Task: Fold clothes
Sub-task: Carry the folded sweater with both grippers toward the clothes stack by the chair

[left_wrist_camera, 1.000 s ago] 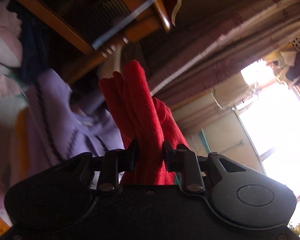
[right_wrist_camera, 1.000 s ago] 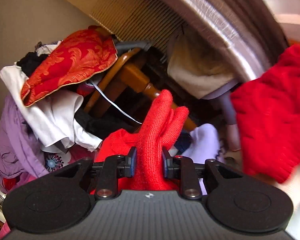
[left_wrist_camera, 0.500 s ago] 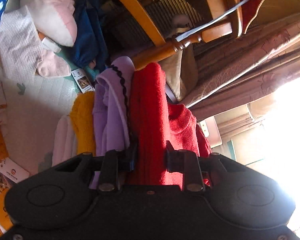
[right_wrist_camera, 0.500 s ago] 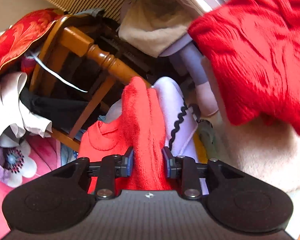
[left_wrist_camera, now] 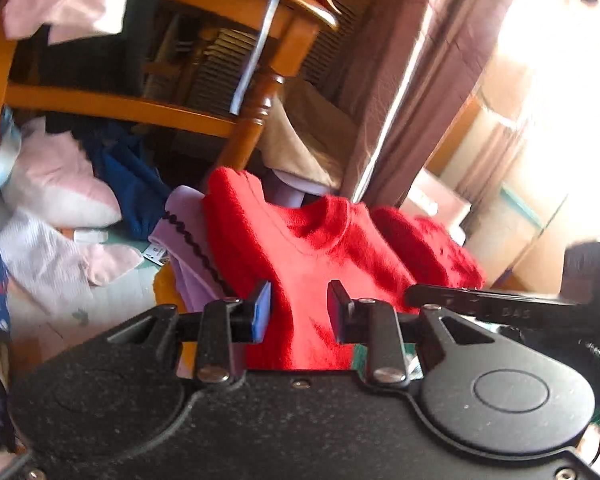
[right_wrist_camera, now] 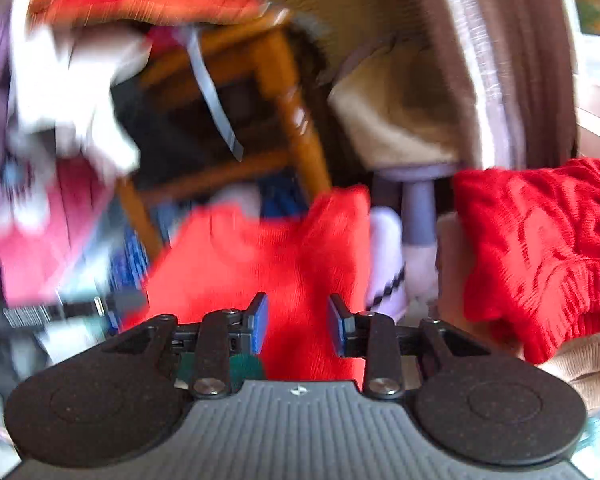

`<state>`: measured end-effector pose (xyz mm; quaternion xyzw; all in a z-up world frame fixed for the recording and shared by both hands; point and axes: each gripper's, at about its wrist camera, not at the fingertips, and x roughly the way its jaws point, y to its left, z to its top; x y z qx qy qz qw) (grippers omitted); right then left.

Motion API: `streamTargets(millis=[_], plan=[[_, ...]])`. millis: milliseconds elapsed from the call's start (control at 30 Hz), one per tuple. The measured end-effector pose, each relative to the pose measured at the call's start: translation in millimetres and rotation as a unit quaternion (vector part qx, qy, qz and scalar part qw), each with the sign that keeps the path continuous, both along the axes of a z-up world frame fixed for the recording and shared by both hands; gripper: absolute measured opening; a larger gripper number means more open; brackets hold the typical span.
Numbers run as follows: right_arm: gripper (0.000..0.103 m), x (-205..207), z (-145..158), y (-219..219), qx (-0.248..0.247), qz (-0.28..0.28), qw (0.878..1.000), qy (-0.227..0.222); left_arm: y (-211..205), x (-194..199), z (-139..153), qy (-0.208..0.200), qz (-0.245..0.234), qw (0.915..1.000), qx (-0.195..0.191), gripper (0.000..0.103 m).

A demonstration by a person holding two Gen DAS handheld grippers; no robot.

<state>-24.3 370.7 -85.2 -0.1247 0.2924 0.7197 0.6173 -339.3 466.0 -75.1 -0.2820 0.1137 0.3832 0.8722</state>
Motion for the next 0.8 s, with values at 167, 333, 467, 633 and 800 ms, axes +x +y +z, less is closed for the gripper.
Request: streamTargets(millis=[167,333,467,633,800], plan=[[0.033,-8.8,-14.4,8.5,0.003,-0.014,1.0,-0.002,-14.7,9.7,11.8,0.055,0.0,0.9948,0.086,0.027],[0.033,-3.4,-27.8,10.1,0.008,-0.019,1.0,-0.011,-2.8,35.6,-11.5,0.12,-0.027,0.9899,0.071,0.027],[0.031,0.6,-36.3,23.2,-0.006,-0.018,1.0,-0.009,10.0,30.1,-22.4,0.103,-0.007,0.9936,0.044,0.027],[0.037,1.5,-18.8,18.1,-0.003,-0.024,1.0,0.002,5.7,25.2,-8.3,0.086,0.002,0.996,0.025,0.042],[0.055,6.8,14.0,4.9,-0.038,-0.016,0.999,-0.018,-8.9,25.9,18.7,0.078,0.016,0.9967,-0.009,0.068]])
